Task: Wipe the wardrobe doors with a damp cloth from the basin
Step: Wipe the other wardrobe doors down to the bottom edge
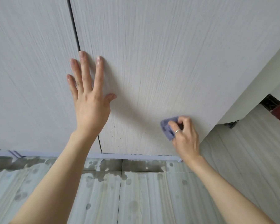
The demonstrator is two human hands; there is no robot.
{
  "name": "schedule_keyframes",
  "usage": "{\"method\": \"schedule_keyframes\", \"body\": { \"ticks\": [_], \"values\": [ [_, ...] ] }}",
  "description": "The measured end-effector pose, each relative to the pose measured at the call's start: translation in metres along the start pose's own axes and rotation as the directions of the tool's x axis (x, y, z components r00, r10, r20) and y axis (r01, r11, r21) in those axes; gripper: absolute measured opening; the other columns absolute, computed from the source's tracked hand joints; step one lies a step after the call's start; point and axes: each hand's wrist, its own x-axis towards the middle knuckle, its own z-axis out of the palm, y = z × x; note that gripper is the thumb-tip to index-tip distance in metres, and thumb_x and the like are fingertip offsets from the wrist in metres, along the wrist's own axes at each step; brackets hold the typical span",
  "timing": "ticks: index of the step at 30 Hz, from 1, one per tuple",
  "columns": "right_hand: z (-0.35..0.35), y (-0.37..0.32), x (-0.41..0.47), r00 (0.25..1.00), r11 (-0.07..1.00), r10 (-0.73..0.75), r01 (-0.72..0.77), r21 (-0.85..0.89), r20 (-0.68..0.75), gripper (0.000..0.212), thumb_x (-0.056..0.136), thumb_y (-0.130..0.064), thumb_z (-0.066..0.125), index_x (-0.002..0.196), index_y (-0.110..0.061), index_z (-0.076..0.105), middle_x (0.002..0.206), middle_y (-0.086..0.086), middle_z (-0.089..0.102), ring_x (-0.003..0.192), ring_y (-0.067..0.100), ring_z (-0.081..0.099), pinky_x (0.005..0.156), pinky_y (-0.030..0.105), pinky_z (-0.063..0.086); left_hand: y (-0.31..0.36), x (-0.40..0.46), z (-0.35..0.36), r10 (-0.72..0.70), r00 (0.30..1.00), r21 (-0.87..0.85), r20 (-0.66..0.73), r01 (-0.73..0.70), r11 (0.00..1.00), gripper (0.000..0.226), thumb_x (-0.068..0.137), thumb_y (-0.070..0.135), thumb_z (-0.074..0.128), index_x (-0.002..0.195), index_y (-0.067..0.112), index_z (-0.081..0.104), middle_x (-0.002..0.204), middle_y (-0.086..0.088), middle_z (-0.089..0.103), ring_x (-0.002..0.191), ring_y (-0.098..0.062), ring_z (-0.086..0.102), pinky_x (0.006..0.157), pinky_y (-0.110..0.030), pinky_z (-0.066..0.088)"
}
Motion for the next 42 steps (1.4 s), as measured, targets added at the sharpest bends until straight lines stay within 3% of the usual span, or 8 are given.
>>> {"method": "schedule_keyframes", "body": {
  "ticks": [4, 12, 19, 24, 27, 33, 39, 42],
  "values": [
    [-0.003, 0.004, -0.02, 0.997, 0.996, -0.062, 0.065, -0.066, 0.048, 0.044, 0.041, 0.011, 0.084, 0.081, -0.005, 0.07, 0.076, 0.015, 0.057, 0.057, 0.028, 0.057, 0.039, 0.025, 0.041, 0.0, 0.0, 0.002, -0.009, 1.0, -0.009, -0.008, 0.009, 1.0, 0.091, 0.083, 0.012, 0.068, 0.151, 0.014, 0.008, 0.155, -0.025, -0.001, 0.141, -0.046, -0.006, 0.112, -0.053, -0.005],
    [-0.045, 0.022, 0.026, 0.871, 0.974, 0.211, -0.149, 0.172, -0.444, 0.04, 0.069, 0.007, 0.057, 0.104, -0.012, 0.06, 0.104, 0.013, 0.048, 0.079, 0.031, 0.054, 0.054, 0.029, 0.039, 0.001, -0.002, 0.003, -0.024, 1.0, -0.007, -0.019, 0.024, 1.0, 0.093, 0.083, 0.012, 0.069, 0.151, 0.02, 0.006, 0.156, -0.023, -0.001, 0.141, -0.044, -0.007, 0.112, -0.05, -0.006],
    [-0.022, 0.023, -0.017, 0.959, 0.955, 0.282, -0.281, 0.093, 0.009, 0.051, 0.063, 0.021, 0.059, 0.106, -0.006, 0.066, 0.103, 0.017, 0.051, 0.09, 0.037, 0.054, 0.053, 0.038, 0.046, 0.005, -0.002, 0.004, -0.043, 0.999, -0.009, -0.016, 0.043, 0.999, 0.093, 0.084, 0.01, 0.067, 0.151, 0.02, 0.005, 0.156, -0.022, -0.002, 0.141, -0.044, -0.008, 0.112, -0.051, -0.006],
    [-0.072, 0.032, 0.02, 0.843, 0.964, 0.267, -0.228, 0.141, -0.467, 0.044, 0.063, 0.019, 0.056, 0.1, -0.002, 0.065, 0.104, 0.022, 0.055, 0.088, 0.034, 0.055, 0.062, 0.035, 0.045, 0.007, -0.003, 0.002, -0.048, 0.999, -0.011, -0.007, 0.048, 0.999, 0.092, 0.084, 0.008, 0.067, 0.151, 0.019, 0.005, 0.155, -0.024, -0.004, 0.14, -0.045, -0.008, 0.111, -0.052, -0.006],
    [-0.089, 0.046, 0.041, 0.741, 0.943, 0.331, -0.286, 0.172, -0.584, 0.04, 0.069, 0.012, 0.048, 0.101, -0.005, 0.064, 0.107, 0.021, 0.053, 0.093, 0.032, 0.051, 0.065, 0.03, 0.036, 0.008, -0.003, 0.001, -0.043, 0.999, -0.008, -0.009, 0.043, 0.999, 0.091, 0.084, 0.01, 0.067, 0.151, 0.018, 0.005, 0.155, -0.024, -0.003, 0.14, -0.045, -0.008, 0.111, -0.051, -0.006],
    [-0.036, 0.055, 0.008, 0.756, 0.927, 0.373, -0.332, 0.177, -0.538, 0.033, 0.065, 0.02, 0.059, 0.093, 0.005, 0.065, 0.098, 0.029, 0.053, 0.085, 0.041, 0.053, 0.07, 0.031, 0.034, 0.008, -0.006, 0.003, -0.057, 0.998, 0.023, -0.008, 0.057, 0.998, 0.084, 0.089, 0.015, 0.062, 0.151, 0.017, 0.006, 0.155, -0.025, -0.002, 0.141, -0.046, -0.006, 0.112, -0.056, -0.002],
    [0.014, 0.05, -0.046, 0.844, 0.839, 0.528, -0.503, 0.207, -0.092, 0.037, 0.065, 0.018, 0.063, 0.096, -0.002, 0.065, 0.107, 0.017, 0.051, 0.086, 0.038, 0.057, 0.057, 0.028, 0.034, 0.005, -0.009, 0.007, -0.056, 0.998, 0.022, -0.018, 0.057, 0.998, 0.078, 0.092, 0.016, 0.058, 0.151, 0.017, 0.007, 0.155, -0.026, -0.002, 0.14, -0.048, -0.007, 0.111, -0.056, -0.003],
    [-0.002, 0.049, -0.033, 0.814, 0.83, 0.543, -0.483, 0.278, -0.206, 0.034, 0.065, 0.013, 0.065, 0.095, -0.002, 0.063, 0.107, 0.018, 0.051, 0.085, 0.037, 0.058, 0.057, 0.029, 0.035, 0.004, -0.01, 0.008, -0.049, 0.998, 0.007, -0.029, 0.049, 0.999, 0.077, 0.092, 0.015, 0.058, 0.151, 0.018, 0.008, 0.155, -0.026, -0.001, 0.14, -0.048, -0.006, 0.111, -0.055, -0.003]
  ]
}}
